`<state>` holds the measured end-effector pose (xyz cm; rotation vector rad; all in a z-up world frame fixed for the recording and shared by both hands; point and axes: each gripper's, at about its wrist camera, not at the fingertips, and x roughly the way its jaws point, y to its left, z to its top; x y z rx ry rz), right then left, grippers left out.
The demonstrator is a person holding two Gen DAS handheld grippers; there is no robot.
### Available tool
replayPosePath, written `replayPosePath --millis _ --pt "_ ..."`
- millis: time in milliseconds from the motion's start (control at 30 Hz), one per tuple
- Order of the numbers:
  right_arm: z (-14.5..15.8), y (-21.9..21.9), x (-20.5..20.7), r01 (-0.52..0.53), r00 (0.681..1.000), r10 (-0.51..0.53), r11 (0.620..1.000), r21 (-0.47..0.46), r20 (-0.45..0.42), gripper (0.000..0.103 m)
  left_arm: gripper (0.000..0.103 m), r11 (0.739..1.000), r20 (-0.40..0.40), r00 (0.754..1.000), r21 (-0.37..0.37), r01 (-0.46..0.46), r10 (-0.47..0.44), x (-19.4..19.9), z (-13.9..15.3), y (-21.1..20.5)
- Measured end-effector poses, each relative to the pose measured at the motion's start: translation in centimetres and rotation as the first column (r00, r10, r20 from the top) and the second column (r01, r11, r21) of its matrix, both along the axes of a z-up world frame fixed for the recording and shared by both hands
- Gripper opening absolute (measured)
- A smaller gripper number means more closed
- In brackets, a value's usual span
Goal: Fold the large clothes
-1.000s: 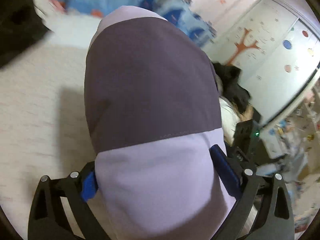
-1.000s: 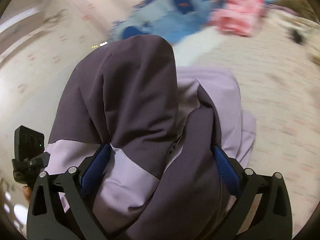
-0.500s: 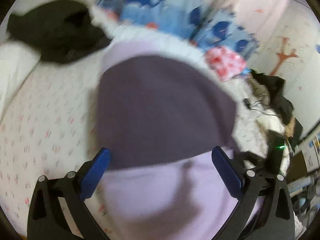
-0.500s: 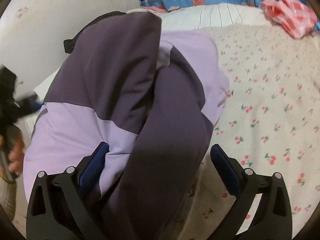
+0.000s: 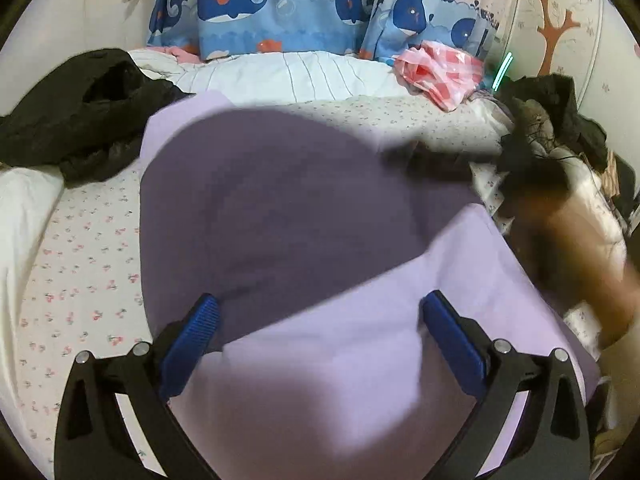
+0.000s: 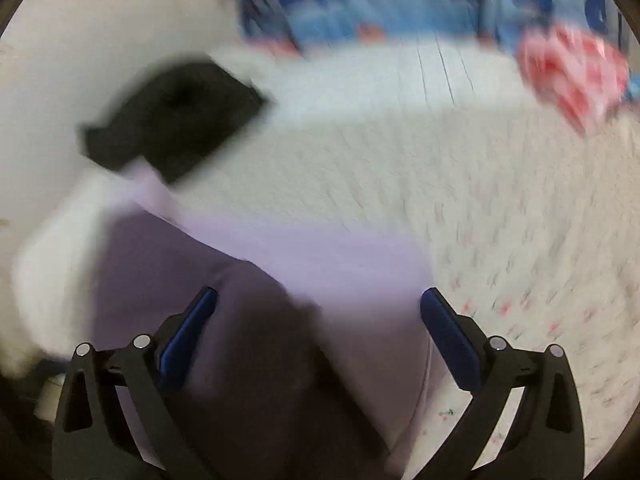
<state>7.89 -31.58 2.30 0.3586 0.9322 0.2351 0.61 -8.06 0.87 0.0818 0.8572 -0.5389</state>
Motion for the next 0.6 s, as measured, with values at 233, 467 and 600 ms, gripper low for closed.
replayPosePath --millis 233,467,600 --pt "2.9 -1.5 -2.2 -0.002 1.000 0.002 0.999 -0.033 0.006 0.096 0.098 0.994 0.007 0.999 0.103 0.036 -0.036 0.3 0.1 -2.5" --pt "4.2 2.2 -15.8 -0.185 0.978 0.203 0.943 -0.277 0.038 0.096 0.098 1.000 -0.048 0.999 -0.019 -0.002 0.001 -3.1 1.4 1.9" --pt "-1.2 0.1 -16.3 -0.158 0.986 0.152 0.982 -0.100 -0.062 0.096 0.098 0.996 0.009 1.000 0.093 0.008 -0.008 -5.2 0.2 0.5"
